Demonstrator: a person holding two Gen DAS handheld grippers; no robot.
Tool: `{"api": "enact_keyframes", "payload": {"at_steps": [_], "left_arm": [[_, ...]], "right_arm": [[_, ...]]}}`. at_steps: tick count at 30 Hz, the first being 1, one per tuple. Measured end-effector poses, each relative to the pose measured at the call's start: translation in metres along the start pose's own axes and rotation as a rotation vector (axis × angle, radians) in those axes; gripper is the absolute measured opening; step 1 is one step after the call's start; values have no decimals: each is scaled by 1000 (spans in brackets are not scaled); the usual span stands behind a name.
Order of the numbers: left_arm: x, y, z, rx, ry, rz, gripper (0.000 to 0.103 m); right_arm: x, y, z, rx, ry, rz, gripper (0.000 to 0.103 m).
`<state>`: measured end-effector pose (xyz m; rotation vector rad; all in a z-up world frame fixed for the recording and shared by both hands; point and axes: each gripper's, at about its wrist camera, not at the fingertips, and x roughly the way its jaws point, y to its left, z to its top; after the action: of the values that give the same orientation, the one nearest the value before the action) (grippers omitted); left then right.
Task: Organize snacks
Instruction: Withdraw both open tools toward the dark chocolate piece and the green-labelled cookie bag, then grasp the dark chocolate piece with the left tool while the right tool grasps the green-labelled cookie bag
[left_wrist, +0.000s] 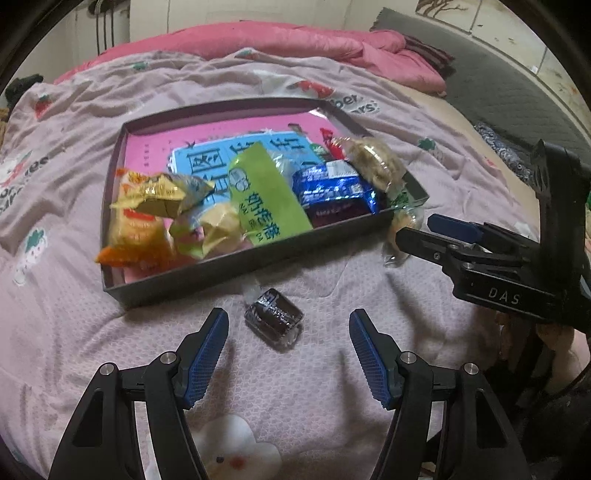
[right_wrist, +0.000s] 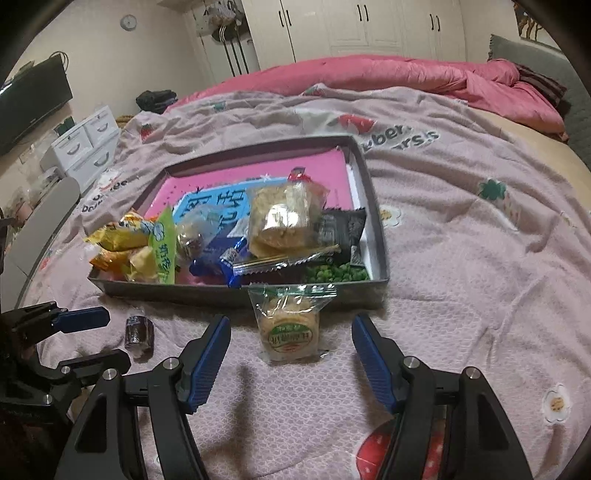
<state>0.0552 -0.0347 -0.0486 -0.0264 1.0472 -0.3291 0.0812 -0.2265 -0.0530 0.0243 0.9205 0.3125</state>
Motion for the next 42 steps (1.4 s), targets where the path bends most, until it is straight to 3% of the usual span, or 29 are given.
{"api": "enact_keyframes", "payload": {"at_steps": [6, 15, 19, 21, 22, 30, 36, 42], "left_arm": [[11, 6, 0, -25, 22, -5, 70], [26, 10, 1, -41, 39, -3, 70], [29, 9, 3, -41, 20, -12, 69], [31, 7, 4, -28, 17, -2, 46], [32, 6, 5, -21, 18, 8, 41], [21, 4, 7, -13, -11, -27, 40], [-5, 1, 13, -12, -82, -56, 40], [-27, 11, 24, -31, -162, -37, 40]], "right_arm": [[10, 6, 1, -36, 3, 16, 66], [22, 2, 4, -40, 25, 31, 35], [17, 2, 5, -40, 15, 55, 35], [14, 4, 4, -47, 14, 63, 35], [13, 5, 4, -49, 13, 68, 35], [-4, 11, 5, -54, -30, 124, 35], [-19, 17, 10, -69, -95, 165, 35], [-30, 20, 17, -87, -153, 187, 35]]}}
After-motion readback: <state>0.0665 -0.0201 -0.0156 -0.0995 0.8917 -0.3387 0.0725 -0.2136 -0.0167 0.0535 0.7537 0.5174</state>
